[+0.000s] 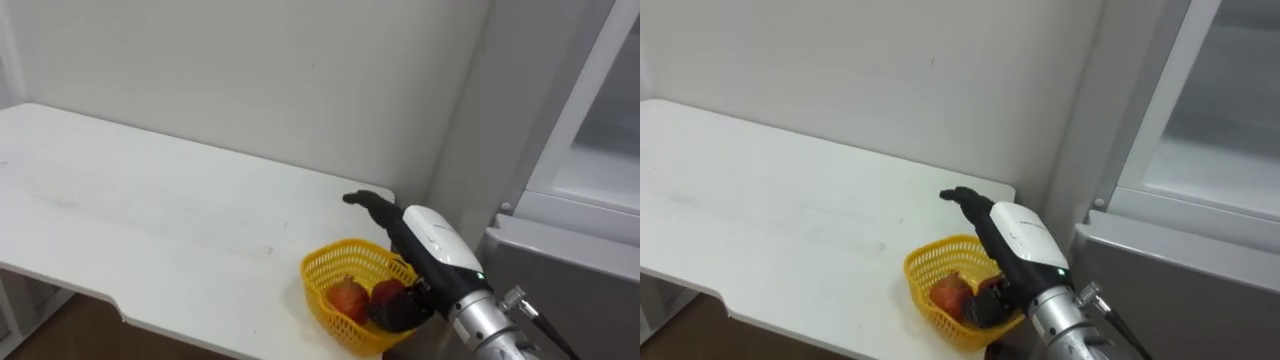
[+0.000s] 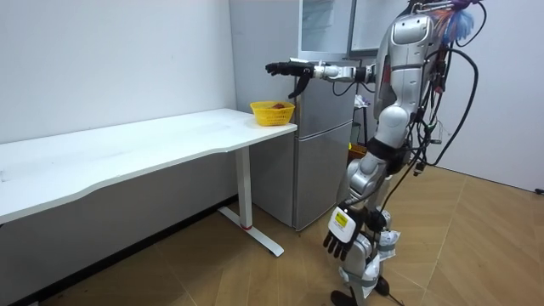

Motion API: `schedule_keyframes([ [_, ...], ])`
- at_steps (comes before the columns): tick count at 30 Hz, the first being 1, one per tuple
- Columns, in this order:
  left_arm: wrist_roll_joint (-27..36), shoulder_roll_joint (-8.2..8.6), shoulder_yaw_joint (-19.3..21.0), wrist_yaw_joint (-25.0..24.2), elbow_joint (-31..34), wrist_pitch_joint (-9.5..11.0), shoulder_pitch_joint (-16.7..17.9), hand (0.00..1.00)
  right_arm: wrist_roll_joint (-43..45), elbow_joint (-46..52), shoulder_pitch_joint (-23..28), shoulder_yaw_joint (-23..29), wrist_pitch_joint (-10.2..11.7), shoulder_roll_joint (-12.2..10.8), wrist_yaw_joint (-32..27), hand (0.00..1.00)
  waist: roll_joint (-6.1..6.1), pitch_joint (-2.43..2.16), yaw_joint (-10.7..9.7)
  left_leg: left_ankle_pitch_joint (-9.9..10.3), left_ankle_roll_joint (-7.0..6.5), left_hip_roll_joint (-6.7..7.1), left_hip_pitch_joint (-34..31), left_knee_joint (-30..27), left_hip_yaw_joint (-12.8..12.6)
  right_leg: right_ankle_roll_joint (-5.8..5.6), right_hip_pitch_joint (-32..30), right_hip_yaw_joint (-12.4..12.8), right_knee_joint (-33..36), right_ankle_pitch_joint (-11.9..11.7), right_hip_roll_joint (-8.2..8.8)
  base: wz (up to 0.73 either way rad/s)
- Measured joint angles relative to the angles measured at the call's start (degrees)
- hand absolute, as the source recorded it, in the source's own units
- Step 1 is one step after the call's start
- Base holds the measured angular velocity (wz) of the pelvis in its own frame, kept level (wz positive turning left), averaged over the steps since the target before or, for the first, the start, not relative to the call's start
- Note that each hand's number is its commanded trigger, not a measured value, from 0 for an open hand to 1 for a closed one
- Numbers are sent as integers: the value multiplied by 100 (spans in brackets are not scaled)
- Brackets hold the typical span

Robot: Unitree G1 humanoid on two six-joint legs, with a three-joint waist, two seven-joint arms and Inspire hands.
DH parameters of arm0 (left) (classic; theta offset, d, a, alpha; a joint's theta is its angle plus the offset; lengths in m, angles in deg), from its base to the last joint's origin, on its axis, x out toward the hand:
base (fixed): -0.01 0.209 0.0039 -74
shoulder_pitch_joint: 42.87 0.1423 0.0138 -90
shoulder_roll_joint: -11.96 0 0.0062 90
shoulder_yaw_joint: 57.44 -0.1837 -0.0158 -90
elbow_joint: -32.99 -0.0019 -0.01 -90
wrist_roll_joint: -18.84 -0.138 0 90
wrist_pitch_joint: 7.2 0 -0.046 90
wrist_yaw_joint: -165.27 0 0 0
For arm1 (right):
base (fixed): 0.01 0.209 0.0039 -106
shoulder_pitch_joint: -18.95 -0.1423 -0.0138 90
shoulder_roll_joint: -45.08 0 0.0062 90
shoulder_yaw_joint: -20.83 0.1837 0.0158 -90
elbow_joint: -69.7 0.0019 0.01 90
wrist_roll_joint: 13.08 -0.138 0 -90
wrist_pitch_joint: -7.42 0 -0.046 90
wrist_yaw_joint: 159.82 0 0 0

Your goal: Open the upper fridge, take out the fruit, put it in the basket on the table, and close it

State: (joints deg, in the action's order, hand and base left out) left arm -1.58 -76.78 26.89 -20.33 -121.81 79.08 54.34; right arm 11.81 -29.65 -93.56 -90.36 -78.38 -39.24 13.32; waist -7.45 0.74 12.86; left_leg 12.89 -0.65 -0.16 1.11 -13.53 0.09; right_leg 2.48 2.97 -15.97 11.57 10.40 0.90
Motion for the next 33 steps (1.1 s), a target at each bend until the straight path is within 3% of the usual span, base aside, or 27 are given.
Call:
schedule_keyframes([
  [11, -13, 0, -3, -10, 5, 0, -8, 0, -12, 1, 0, 0, 1, 0, -2, 0, 15, -1, -2, 0, 0, -1, 0, 8, -1, -5, -2, 1, -1, 4, 2, 0],
  [18, -56, 12, 72, 50, 76, 24, 78, 0, -272, 610, 1, 90, 18, -55, -6, 0, 97, -46, -58, 0, 0, -1, 45, -19, 14, -5, 27, 8, 6, 3, -2, 0],
  [19, -51, 14, 92, 73, 76, 31, 102, 0, -290, 712, 1, 148, 79, -96, -20, 0, 126, -64, -83, 0, 0, -3, 70, -16, 13, -6, 50, 6, 7, 3, -3, 0],
  [28, -39, 118, 333, 293, 72, 115, 313, 0, -643, 2198, 473, 924, 317, -200, -343, 0, 261, -30, -307, 5, -3, -42, 145, 20, -104, -5, 75, 114, 19, 6, -7, -5],
  [32, -26, 189, 350, 417, 55, 220, 389, 0, -663, 3006, 883, 1213, 549, -233, -679, 0, 401, -90, -564, 14, -20, -38, 167, -4, -186, -26, 75, 201, 6, -5, -7, -9],
  [33, 2, 192, 358, 447, 29, 285, 386, 0, -662, 3181, 984, 1280, 655, -273, -788, 0, 437, -82, -631, 13, -20, -34, 201, 10, -217, -28, 84, 228, 7, -7, -10, -11],
])
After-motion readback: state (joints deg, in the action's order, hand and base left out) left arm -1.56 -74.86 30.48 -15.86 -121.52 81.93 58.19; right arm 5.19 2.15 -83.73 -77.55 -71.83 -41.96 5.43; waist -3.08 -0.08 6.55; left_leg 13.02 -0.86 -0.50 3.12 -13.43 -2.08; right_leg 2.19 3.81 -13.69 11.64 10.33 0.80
